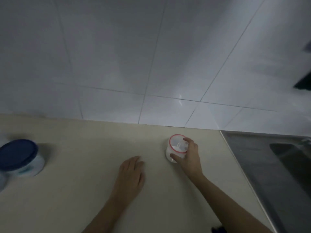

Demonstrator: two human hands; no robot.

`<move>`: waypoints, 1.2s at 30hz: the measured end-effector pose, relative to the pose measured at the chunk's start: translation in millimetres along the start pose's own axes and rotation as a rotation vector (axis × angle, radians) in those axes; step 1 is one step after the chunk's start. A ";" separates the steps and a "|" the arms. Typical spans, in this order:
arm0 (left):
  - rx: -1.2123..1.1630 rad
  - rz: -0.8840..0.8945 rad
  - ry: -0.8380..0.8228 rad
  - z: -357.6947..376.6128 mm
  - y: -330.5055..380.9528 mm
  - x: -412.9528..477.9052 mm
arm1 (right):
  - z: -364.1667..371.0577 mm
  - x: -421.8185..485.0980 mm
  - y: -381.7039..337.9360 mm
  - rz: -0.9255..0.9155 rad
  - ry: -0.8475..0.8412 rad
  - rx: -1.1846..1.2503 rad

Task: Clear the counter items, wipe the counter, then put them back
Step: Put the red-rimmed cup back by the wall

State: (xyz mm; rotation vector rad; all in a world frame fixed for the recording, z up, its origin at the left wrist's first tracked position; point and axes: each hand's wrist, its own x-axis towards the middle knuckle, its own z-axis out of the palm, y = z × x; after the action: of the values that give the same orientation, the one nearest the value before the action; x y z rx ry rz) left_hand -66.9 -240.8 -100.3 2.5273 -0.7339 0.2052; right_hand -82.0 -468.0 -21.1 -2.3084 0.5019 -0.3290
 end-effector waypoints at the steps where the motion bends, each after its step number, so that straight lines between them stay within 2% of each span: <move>1: 0.019 0.010 -0.005 9.8 5.4 12.1 | -5.9 13.6 7.0 0.008 0.020 -0.009; 7: 0.084 0.006 0.017 30.2 5.2 33.6 | -18.2 74.7 32.2 0.020 0.040 -0.015; 16: 0.177 0.022 0.099 43.5 2.0 45.4 | 13.2 134.6 48.8 -0.042 0.064 0.054; 22: 0.190 0.032 0.072 47.8 -1.0 49.8 | 7.4 141.9 47.6 -0.021 0.019 -0.056; 25: 0.211 0.017 0.057 45.3 1.6 52.4 | -7.2 135.6 38.4 -0.030 0.002 -0.225; 26: 0.197 -0.004 0.058 41.8 4.9 48.5 | -12.6 126.1 35.5 -0.074 0.014 -0.294; 28: 0.136 -0.063 0.038 27.8 7.1 33.5 | -19.5 104.1 26.8 -0.280 0.038 -0.387; 30: 0.076 -0.098 0.045 5.2 -0.4 12.9 | -17.8 83.4 12.4 -0.424 -0.020 -0.420; 33: 0.088 -0.121 0.008 -42.8 -31.8 -32.5 | 12.3 47.5 -17.8 -0.478 -0.171 -0.361; 36: 0.171 -0.164 0.042 -97.5 -69.9 -72.3 | 59.7 13.8 -57.2 -0.515 -0.306 -0.283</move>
State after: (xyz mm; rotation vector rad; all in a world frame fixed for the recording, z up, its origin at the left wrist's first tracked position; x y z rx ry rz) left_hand -90.9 -107.4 -65.0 2.7207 -0.5086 0.2734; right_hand -32.6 -400.2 -20.5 -2.6825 -0.2209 -0.1442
